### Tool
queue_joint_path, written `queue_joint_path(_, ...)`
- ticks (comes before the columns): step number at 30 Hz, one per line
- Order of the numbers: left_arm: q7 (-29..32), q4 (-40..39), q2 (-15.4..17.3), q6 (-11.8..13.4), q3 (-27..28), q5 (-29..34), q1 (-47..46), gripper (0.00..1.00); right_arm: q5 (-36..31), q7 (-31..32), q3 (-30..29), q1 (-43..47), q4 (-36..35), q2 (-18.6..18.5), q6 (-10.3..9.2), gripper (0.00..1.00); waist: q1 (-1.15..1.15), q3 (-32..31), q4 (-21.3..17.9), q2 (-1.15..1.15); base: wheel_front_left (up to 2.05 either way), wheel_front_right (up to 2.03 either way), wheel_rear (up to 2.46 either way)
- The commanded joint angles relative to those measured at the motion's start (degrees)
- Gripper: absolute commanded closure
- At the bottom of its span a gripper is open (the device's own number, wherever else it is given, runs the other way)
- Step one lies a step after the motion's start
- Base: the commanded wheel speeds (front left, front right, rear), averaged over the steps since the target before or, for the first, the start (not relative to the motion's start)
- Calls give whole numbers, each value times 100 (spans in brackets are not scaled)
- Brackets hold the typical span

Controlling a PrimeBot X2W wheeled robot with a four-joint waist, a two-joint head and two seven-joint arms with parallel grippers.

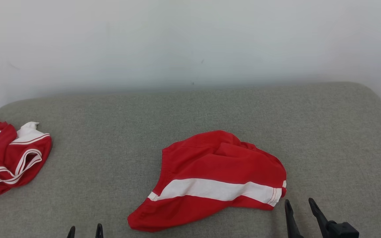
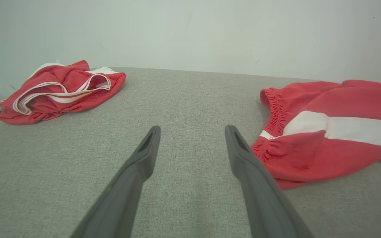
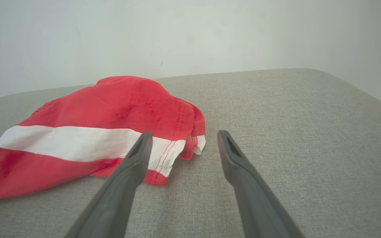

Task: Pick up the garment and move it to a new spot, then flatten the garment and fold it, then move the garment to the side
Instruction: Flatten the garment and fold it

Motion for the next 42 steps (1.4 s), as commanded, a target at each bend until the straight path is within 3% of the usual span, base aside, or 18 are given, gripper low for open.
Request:
queue_joint_path(1,-19,74,-14,-66,-7,-4,-25,0,-22,-14,-19,76,-25,12,-15,0,0,11,0,0,0,0,0)
queue_joint_path(23,-19,353,-26,-174,-50,15,-130,0,86,9,77,-5,21,12,-14,0,0,61,-92,0,0,0,0)
queue_joint_path(32,-16,640,73,-236,-331,-21,-680,0,122,70,147,-60,-47,12,-14,0,0,99,-75,0,0,0,0)
queue_joint_path(42,1565,1645,589,-277,-1494,-795,-2185,0,163,186,517,-268,-220,13,-14,0,0,290,-317,0,0,0,0)
